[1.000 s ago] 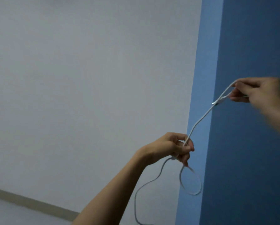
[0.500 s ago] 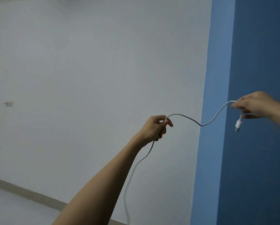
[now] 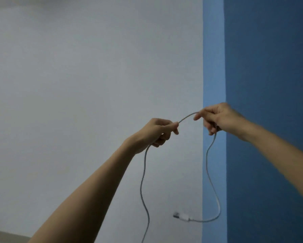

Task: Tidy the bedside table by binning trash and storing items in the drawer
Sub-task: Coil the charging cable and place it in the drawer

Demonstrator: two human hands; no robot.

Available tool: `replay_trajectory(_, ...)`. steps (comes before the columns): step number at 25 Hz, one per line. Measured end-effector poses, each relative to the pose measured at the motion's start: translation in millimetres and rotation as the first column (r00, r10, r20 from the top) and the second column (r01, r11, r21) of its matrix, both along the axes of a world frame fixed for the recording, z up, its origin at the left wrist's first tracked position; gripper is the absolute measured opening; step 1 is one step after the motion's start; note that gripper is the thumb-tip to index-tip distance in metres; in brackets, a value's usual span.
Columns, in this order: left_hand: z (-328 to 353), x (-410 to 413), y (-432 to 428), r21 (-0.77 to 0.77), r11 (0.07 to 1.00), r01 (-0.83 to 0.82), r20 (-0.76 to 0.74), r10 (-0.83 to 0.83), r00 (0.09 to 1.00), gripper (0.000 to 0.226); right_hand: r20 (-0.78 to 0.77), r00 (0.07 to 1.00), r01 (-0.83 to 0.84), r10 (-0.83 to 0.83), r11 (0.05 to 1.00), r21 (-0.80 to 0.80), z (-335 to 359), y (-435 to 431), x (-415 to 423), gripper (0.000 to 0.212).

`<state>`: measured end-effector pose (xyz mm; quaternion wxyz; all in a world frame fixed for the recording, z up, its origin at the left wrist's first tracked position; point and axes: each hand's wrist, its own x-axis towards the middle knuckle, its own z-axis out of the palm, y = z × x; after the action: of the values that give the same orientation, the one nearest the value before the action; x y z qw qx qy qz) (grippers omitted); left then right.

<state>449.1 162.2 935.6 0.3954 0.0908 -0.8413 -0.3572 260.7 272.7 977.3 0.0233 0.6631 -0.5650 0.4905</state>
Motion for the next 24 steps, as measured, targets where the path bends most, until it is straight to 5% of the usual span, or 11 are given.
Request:
replay_trajectory(2, -11.0, 9.5, -18.9, 0.023, 0.999, -0.03, 0.061, 0.029, 0.998, 0.027, 0.03, 0.988, 0.151, -0.151, 0.988, 0.012, 1.4, 6.3, -31.2, 0.026)
replay_trajectory(4, -18.0, 3.5, -28.3, 0.033, 0.997, -0.07, 0.042, 0.068, 0.997, 0.027, -0.14, 0.957, 0.27, -0.254, 0.956, 0.113, -6.8, 8.0, -43.3, 0.028)
replay_trajectory(7, -17.0, -27.2, -20.8, -0.012, 0.999, -0.032, 0.047, 0.033, 0.998, 0.031, -0.225, 0.974, 0.088, -0.027, 0.96, 0.266, -26.7, -10.6, -15.7, 0.037)
replay_trajectory(10, -15.2, -48.7, -15.7, -0.042, 0.999, -0.018, 0.116, 0.023, 0.993, 0.032, -0.211, 0.971, -0.042, 0.111, 0.951, 0.306, -41.0, -30.8, -5.1, 0.017)
replay_trajectory(13, -23.3, -35.7, -32.2, 0.065, 0.998, -0.02, 0.163, 0.009, 0.987, 0.023, -0.31, 0.94, 0.207, -0.14, 0.959, 0.195, -34.4, -24.5, -37.7, 0.018)
replay_trajectory(16, -42.3, -26.2, -46.8, 0.13, 0.99, -0.054, 0.143, 0.035, 0.989, 0.025, -0.484, 0.799, 0.477, -0.357, 0.867, 0.148, -40.1, -18.6, -53.0, 0.025)
replay_trajectory(18, -49.7, -38.4, -42.3, 0.109, 0.993, -0.049, 0.111, 0.037, 0.993, 0.026, -0.444, 0.877, 0.323, -0.182, 0.908, 0.266, -56.4, -29.7, -35.6, 0.042)
replay_trajectory(21, -51.5, -55.6, -30.9, 0.053, 0.998, -0.027, 0.109, 0.021, 0.994, 0.028, -0.218, 0.969, -0.041, 0.114, 0.949, 0.312, -81.6, -48.9, -11.1, 0.023)
replay_trajectory(24, -52.9, -42.8, -34.4, 0.14, 0.99, -0.033, 0.175, 0.008, 0.985, 0.024, -0.111, 0.994, 0.039, -0.021, 0.987, 0.159, -68.6, -43.1, -32.8, 0.018)
